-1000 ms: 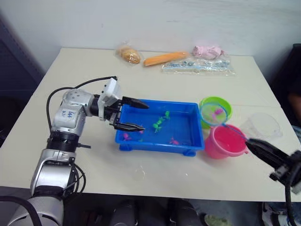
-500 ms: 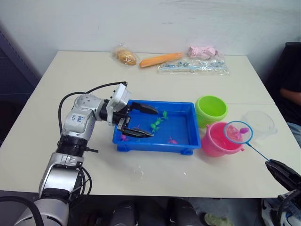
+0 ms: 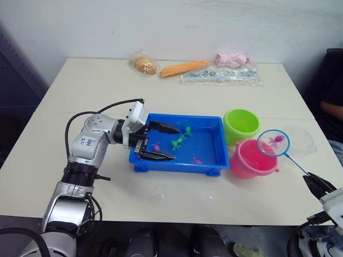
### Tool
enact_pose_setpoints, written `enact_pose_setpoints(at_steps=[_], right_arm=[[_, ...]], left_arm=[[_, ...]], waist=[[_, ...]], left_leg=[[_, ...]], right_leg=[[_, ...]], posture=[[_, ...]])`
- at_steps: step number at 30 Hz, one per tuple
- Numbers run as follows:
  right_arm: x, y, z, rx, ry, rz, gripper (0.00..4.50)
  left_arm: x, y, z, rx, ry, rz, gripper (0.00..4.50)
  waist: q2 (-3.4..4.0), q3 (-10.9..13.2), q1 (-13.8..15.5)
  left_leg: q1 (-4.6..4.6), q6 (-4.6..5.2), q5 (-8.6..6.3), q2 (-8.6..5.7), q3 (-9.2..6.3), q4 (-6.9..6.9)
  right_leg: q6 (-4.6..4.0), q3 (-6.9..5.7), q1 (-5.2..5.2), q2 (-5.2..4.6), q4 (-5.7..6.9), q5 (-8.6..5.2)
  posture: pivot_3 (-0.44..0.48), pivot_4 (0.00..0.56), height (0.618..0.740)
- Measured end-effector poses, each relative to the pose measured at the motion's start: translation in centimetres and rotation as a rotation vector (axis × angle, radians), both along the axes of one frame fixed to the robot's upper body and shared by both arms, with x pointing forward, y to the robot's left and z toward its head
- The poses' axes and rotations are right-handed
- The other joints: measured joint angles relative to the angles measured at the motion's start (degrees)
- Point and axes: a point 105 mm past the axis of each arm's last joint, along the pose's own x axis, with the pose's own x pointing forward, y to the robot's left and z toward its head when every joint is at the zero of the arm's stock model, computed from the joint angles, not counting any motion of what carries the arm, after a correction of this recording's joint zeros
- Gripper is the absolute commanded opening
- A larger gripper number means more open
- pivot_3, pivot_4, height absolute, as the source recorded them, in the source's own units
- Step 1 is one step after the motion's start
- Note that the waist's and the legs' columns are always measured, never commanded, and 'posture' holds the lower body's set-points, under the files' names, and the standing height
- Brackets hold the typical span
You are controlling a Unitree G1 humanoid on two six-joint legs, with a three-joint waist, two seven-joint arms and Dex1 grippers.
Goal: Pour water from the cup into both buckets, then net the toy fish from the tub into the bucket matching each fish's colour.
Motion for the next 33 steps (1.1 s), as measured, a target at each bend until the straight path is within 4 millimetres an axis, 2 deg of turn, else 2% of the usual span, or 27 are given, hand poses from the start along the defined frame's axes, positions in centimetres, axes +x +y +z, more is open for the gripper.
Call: enact_pose_setpoints(at_steps=[4,11,15,21,24,26,28,31,33], right_arm=[[0.3,0.6,0.4,-0.156,-0.024,0.052,0.00],[0.1,0.1,-0.8,-0.369,-0.046,0.063,0.00],[-0.5,-0.2,-1.7,-0.444,-0.032,0.066,0.00],[-0.7,-0.3,-1.2,-0.546,-0.115,0.064,0.00],[-0.9,-0.3,-1.1,-0.540,-0.133,0.069,0.00],[-1.1,-0.3,-0.8,-0.462,-0.145,0.059,0.00],[-0.9,-0.1,0.5,-0.317,-0.192,0.041,0.00],[-0.1,2.0,2.2,0.039,-0.196,0.138,0.00],[0.8,3.6,2.4,0.186,-0.123,0.235,0.00]], left_arm=[[0.0,0.0,0.1,-0.002,-0.006,0.008,4.45],[0.1,0.1,0.1,-0.003,0.002,0.025,4.45],[0.2,0.3,0.1,-0.003,0.000,0.033,4.45],[0.2,0.3,0.3,-0.010,-0.002,0.038,4.45],[0.0,0.3,0.1,-0.008,-0.001,0.035,4.45],[-0.2,0.4,0.1,-0.004,-0.002,0.037,4.45],[-0.1,0.8,-0.1,-0.002,0.005,0.054,4.45],[0.0,1.2,-0.3,0.002,0.019,0.081,4.45],[0.1,1.7,-0.4,0.003,0.024,0.099,4.45]], waist=[[0.01,0.00,0.01],[0.01,0.00,-0.03],[0.01,0.00,-0.08],[0.01,-0.01,-0.26],[0.01,0.00,-0.31],[0.01,0.00,-0.35],[0.01,0.00,-0.55],[0.01,0.00,-1.31],[0.01,0.00,-1.55]], left_leg=[[0.01,0.00,0.00,-0.01,0.01,0.00],[0.01,-0.01,0.01,0.00,0.02,0.00],[0.01,-0.02,0.01,0.01,0.03,0.00],[0.03,-0.04,0.02,0.05,0.02,0.00],[0.03,-0.05,0.03,0.08,0.01,0.00],[0.05,-0.04,0.03,0.10,0.01,0.00],[0.07,-0.04,0.03,0.13,0.01,0.00],[0.17,-0.03,0.03,0.26,-0.05,0.00],[0.35,0.02,0.01,0.25,-0.05,-0.01]], right_leg=[[0.00,0.00,0.01,0.00,-0.01,0.00],[0.00,0.01,0.00,0.00,-0.03,0.00],[-0.01,0.03,0.00,0.00,-0.05,-0.01],[-0.06,0.04,0.00,0.00,-0.05,-0.03],[-0.06,0.04,0.00,0.00,-0.05,-0.04],[-0.06,0.05,0.02,0.00,-0.05,-0.03],[-0.06,0.06,0.02,-0.01,-0.03,-0.03],[-0.07,0.05,0.13,-0.06,0.02,-0.03],[-0.08,0.07,0.30,-0.06,0.00,-0.04]], posture=[[0.000,0.150,0.740],[0.000,0.150,0.740],[0.000,0.150,0.740],[0.000,0.150,0.740],[0.000,0.150,0.740],[0.000,0.150,0.740],[0.000,0.150,0.740],[0.000,0.150,0.740],[0.000,0.150,0.740]])
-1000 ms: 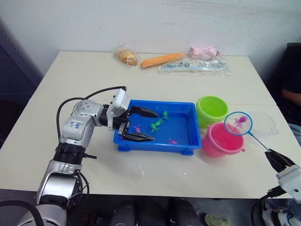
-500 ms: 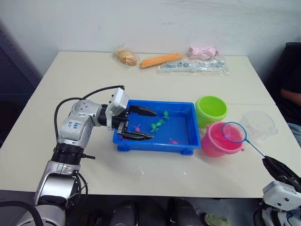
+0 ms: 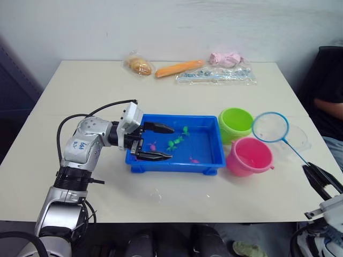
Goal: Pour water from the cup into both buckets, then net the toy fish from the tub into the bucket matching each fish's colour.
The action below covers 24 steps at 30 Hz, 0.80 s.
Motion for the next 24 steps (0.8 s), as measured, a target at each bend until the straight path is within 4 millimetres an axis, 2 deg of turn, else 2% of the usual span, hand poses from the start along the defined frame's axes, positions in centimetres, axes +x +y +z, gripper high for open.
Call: enact_pose_setpoints(at_steps=[3,5,8,11,14,17,21,24], right_arm=[[1.4,2.3,0.1,0.086,0.130,0.143,0.00],[2.7,3.1,0.5,0.143,0.176,0.176,0.00],[4.9,3.6,0.8,0.186,0.254,0.172,0.00],[6.4,4.4,0.5,0.098,0.326,0.188,0.00],[7.8,3.9,0.4,-0.045,0.348,0.145,0.00],[8.7,4.1,0.5,-0.161,0.352,0.188,0.00],[10.2,4.3,1.4,-0.319,0.332,0.243,0.00],[10.8,5.0,1.4,-0.396,0.356,0.315,0.00]], left_arm=[[0.3,1.1,0.0,0.005,-0.002,0.045,4.45],[0.4,1.7,0.2,0.011,-0.018,0.065,4.45],[0.9,3.7,0.5,0.048,-0.035,0.110,4.45],[1.0,5.2,0.6,0.077,-0.046,0.136,4.45],[0.8,5.6,0.5,0.098,-0.057,0.138,4.45],[0.6,6.1,-0.1,0.108,-0.046,0.155,4.45],[0.5,6.0,-0.5,0.115,-0.044,0.159,4.45],[0.3,5.7,-0.4,0.118,-0.056,0.154,4.45]], waist=[[0.00,0.01,0.15],[-0.01,0.02,0.24],[0.02,0.03,0.34],[0.03,0.04,0.44],[0.03,0.04,0.56],[0.03,0.04,0.36],[0.04,0.06,0.18],[0.04,0.06,0.15]], left_leg=[[0.34,0.09,-0.05,-0.01,-0.03,-0.07],[0.38,0.10,-0.06,-0.01,-0.07,-0.06],[0.37,0.11,-0.06,-0.09,-0.08,-0.05],[0.27,0.11,-0.07,-0.13,-0.13,-0.08],[0.20,0.16,-0.10,-0.18,-0.11,-0.07],[0.18,0.19,-0.12,-0.18,-0.05,-0.07],[0.17,0.19,-0.12,-0.15,-0.03,-0.10],[0.18,0.19,-0.12,-0.15,-0.01,-0.10]], right_leg=[[-0.04,-0.03,0.35,-0.08,-0.05,-0.02],[-0.04,-0.06,0.42,-0.13,-0.06,-0.02],[-0.05,-0.07,0.40,-0.21,-0.06,-0.02],[-0.06,-0.15,0.38,-0.22,-0.14,-0.03],[-0.03,-0.17,0.37,-0.24,-0.21,-0.02],[0.01,-0.19,0.38,-0.22,-0.21,0.00],[0.03,-0.21,0.35,-0.21,-0.21,0.01],[0.03,-0.21,0.35,-0.20,-0.19,0.01]], posture=[[0.000,0.150,0.740],[0.000,0.150,0.740],[0.000,0.150,0.740],[0.000,0.150,0.740],[0.000,0.150,0.740],[0.000,0.150,0.740],[0.000,0.150,0.740],[0.000,0.150,0.740]])
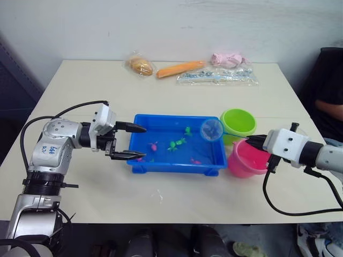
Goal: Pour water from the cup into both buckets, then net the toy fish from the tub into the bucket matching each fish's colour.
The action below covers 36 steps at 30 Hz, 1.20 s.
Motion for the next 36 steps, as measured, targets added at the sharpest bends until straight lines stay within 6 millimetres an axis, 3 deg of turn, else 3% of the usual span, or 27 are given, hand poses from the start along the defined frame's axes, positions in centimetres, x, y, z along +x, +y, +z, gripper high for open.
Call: enact_pose_setpoints(at_steps=[9,14,21,28,36], right_arm=[[0.9,2.7,0.5,-0.194,0.070,0.176,0.00],[1.0,2.8,-0.9,-0.254,0.150,0.184,0.00],[1.8,3.3,-1.3,-0.291,0.146,0.177,0.00],[1.0,3.3,-2.5,-0.354,0.232,0.233,0.00],[0.7,3.6,-2.2,-0.288,0.308,0.217,0.00]], left_arm=[[-0.2,-0.5,-0.1,0.014,-0.001,-0.013,4.45],[-0.6,-0.7,-0.2,0.023,0.001,-0.021,4.45],[-1.1,-1.2,-0.1,0.036,-0.007,-0.038,4.45],[-1.1,-1.2,-0.1,0.038,-0.007,-0.037,4.45],[-1.1,-1.1,-0.4,0.036,0.000,-0.026,4.45]], waist=[[0.01,0.01,0.03],[0.01,0.01,-0.05],[0.01,0.01,-0.07],[0.02,0.01,-0.02],[0.02,0.01,-0.04]], left_leg=[[-0.05,-0.01,0.00,0.01,-0.01,0.02],[-0.09,-0.01,-0.01,0.00,-0.01,0.02],[-0.11,-0.04,-0.01,0.02,-0.01,0.02],[-0.13,-0.04,-0.02,0.01,-0.01,0.02],[-0.14,-0.05,-0.02,0.03,-0.04,0.02]], right_leg=[[0.01,-0.05,-0.01,-0.01,0.03,0.01],[0.02,-0.06,-0.02,-0.02,0.01,0.01],[0.02,-0.08,-0.06,-0.01,0.03,0.01],[0.02,-0.10,-0.07,-0.01,0.02,0.01],[0.02,-0.13,-0.07,-0.01,0.02,0.01]], posture=[[0.000,0.150,0.740],[0.000,0.150,0.740],[0.000,0.150,0.740],[0.000,0.150,0.740],[0.000,0.150,0.740]])
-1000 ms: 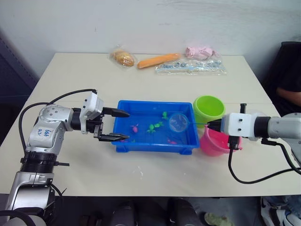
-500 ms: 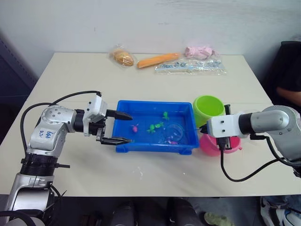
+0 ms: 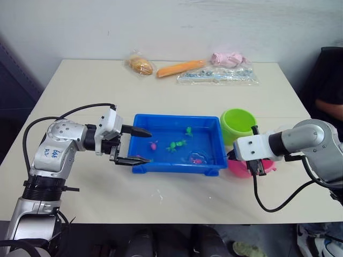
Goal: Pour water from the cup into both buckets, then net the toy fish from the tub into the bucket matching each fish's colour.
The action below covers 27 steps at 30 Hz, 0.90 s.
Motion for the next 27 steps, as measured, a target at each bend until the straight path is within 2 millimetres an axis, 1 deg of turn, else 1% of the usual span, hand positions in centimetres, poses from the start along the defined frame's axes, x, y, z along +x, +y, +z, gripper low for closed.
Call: enact_pose_setpoints(at_steps=[3,6,10,12,14,17,20,23,25,27], right_arm=[[0.0,0.0,0.1,0.045,0.031,-0.035,0.00],[0.0,0.4,0.3,0.123,0.067,-0.067,0.00],[0.2,0.2,0.5,0.205,0.112,-0.142,0.00],[0.3,0.1,1.0,0.276,0.142,-0.183,0.00],[0.1,-0.3,1.0,0.333,0.187,-0.224,0.00],[-0.3,-1.1,1.0,0.421,0.253,-0.288,0.00],[-0.9,-1.9,1.2,0.497,0.279,-0.335,0.00],[-1.5,-2.5,2.4,0.592,0.268,-0.372,0.00],[-2.5,-3.0,2.7,0.633,0.253,-0.398,0.00],[-3.5,-3.7,2.6,0.654,0.246,-0.433,0.00]], left_arm=[[0.0,0.1,-0.2,-0.001,0.007,0.007,4.45],[0.0,0.1,-0.3,-0.001,0.007,0.009,4.45],[0.0,0.2,-0.3,-0.003,0.003,0.011,4.45],[0.0,0.2,-0.3,-0.003,0.001,0.012,4.45],[0.1,0.2,-0.3,-0.003,0.000,0.013,4.45],[0.1,0.4,-0.2,-0.002,-0.002,0.021,4.45],[0.1,0.6,-0.2,0.005,-0.006,0.029,4.45],[0.1,0.7,-0.2,0.003,-0.018,0.034,4.45],[0.3,0.8,-0.1,-0.004,-0.033,0.044,4.45],[0.7,0.9,-0.2,-0.020,-0.032,0.064,4.45]], waist=[[0.00,0.00,-0.01],[0.00,0.00,0.01],[0.00,0.00,0.08],[0.00,0.00,0.06],[0.00,0.00,0.13],[0.00,0.00,0.18],[0.00,0.00,0.17],[0.01,0.00,0.21],[0.00,0.00,0.43],[0.01,0.00,0.66]], left_leg=[[-0.01,0.00,0.00,0.00,-0.01,0.00],[-0.02,-0.01,0.00,0.00,-0.01,0.00],[-0.05,0.00,0.00,0.00,-0.04,0.00],[-0.07,0.00,0.00,0.00,-0.05,0.00],[-0.13,-0.01,0.00,0.00,-0.10,0.00],[-0.32,0.00,0.00,-0.02,-0.16,0.05],[-0.38,0.00,0.00,-0.02,-0.16,0.05],[-0.41,-0.01,0.00,-0.01,-0.20,0.05],[-0.42,0.00,0.00,-0.02,-0.25,0.03],[-0.43,0.00,0.00,-0.04,-0.25,0.04]], right_leg=[[0.00,-0.01,0.00,0.00,-0.01,0.00],[0.00,-0.02,0.00,0.00,-0.01,0.00],[0.00,-0.03,-0.01,-0.01,-0.01,0.00],[0.00,-0.04,-0.02,-0.01,-0.02,0.00],[0.00,-0.10,-0.04,-0.01,-0.02,0.00],[0.00,-0.17,-0.15,-0.01,-0.04,0.00],[0.01,-0.20,-0.21,-0.01,-0.04,0.01],[0.01,-0.22,-0.22,0.00,-0.04,0.01],[0.01,-0.26,-0.20,0.00,-0.07,0.01],[0.03,-0.25,-0.20,-0.01,-0.09,0.02]], posture=[[0.000,0.150,0.740],[0.000,0.150,0.740],[0.000,0.150,0.740],[0.000,0.150,0.740],[0.000,0.150,0.740],[0.000,0.150,0.740],[0.000,0.150,0.740],[0.000,0.150,0.740],[0.000,0.150,0.740],[0.000,0.150,0.740]])
